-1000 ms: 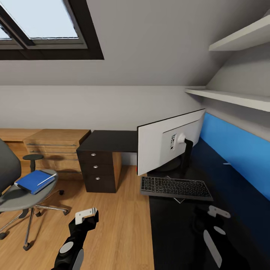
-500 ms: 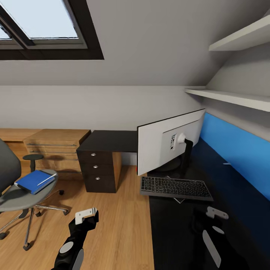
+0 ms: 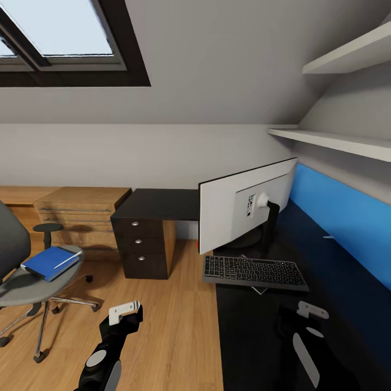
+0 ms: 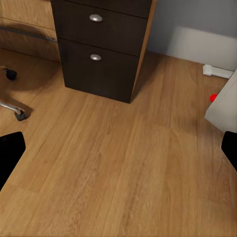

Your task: In the bedroom, organize the workspace by keeping the computer under the desk, ensuring the monitor is on the desk, placing the keyboard on the desk next to the monitor, placing the mouse on the desk next to the keyboard, moving the folder from the swivel chair onto the desk next to the mouse, stacking the notebook on top of the folder with the pen on top of the notebook, and positioning the swivel chair next to the desk.

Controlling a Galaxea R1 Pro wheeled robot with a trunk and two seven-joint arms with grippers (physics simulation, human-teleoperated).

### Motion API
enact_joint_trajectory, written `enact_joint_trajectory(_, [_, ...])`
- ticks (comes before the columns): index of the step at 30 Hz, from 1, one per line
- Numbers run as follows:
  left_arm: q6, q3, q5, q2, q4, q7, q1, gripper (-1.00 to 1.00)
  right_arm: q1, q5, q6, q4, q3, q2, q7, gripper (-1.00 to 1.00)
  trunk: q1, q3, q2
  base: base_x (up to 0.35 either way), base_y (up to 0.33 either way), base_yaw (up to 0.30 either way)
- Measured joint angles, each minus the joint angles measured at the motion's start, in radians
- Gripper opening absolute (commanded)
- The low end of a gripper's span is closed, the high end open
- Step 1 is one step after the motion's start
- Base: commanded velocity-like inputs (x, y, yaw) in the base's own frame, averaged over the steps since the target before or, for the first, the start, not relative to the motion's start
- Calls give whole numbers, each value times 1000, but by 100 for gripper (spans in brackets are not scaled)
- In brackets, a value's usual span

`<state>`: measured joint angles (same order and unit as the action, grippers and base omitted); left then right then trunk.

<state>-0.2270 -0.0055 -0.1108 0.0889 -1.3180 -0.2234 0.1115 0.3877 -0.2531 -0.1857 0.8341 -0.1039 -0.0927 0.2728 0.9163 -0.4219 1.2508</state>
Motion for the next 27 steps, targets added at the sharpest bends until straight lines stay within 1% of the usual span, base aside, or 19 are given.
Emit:
enact_joint_trajectory(4, [0,0,0,0,0,0,0,100,0,0,-5,0,2,2,0,100,0,0,0,0,0,0])
enact_joint_trajectory(9, [-1,0,0,0,0,0,0,100,1,1,-52,0,14,4,0,100,0,0,0,0,0,0])
enact_joint_trajectory(22, [-1,0,-2,0,2,0,0,100,3,3,-79,7,18,4,3,100,0,0,0,0,0,0])
enact_joint_trajectory(27, [-1,0,-2,0,2,0,0,100,3,2,-125,26,18,4,0,100,0,0,0,-78,0,0])
